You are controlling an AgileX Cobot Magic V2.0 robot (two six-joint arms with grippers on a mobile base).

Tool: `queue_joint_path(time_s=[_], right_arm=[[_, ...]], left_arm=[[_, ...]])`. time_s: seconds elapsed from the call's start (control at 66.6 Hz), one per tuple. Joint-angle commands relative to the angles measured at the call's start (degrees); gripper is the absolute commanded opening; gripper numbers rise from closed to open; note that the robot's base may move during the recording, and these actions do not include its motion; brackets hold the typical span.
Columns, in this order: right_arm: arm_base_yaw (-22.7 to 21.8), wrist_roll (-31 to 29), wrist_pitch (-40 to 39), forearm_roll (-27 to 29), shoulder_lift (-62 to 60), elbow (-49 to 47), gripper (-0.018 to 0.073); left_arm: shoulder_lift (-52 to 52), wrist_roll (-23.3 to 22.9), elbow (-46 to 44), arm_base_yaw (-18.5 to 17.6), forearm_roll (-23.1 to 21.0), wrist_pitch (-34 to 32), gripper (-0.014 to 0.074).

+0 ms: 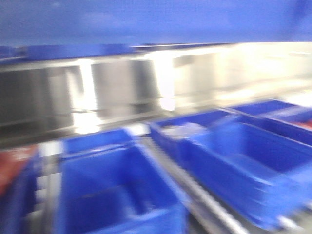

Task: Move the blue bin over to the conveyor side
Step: 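Hold the blue bin with both grippers while the base backs away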

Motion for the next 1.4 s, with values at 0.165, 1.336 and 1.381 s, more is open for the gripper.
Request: queue_joint_path(time_s=[0.165,1.336,1.381], right_arm=[[0.1,-1.4,-5.9,-0.2,-0.9,-1.0,-0.0079],[0.1,-1.4,-5.9,-0.2,-0.9,-1.0,-0.0079],[0.1,-1.4,-5.9,-0.2,-0.9,-1.0,-0.0079]], left_arm=[[-0.8,0.3,-1.1,-0.7,-1.2,-4.9,-0.0018],[-0.8,0.3,-1.1,-0.7,-1.2,-4.9,-0.0018],[-0.8,0.3,-1.1,-0.7,-1.2,-4.9,-0.0018]])
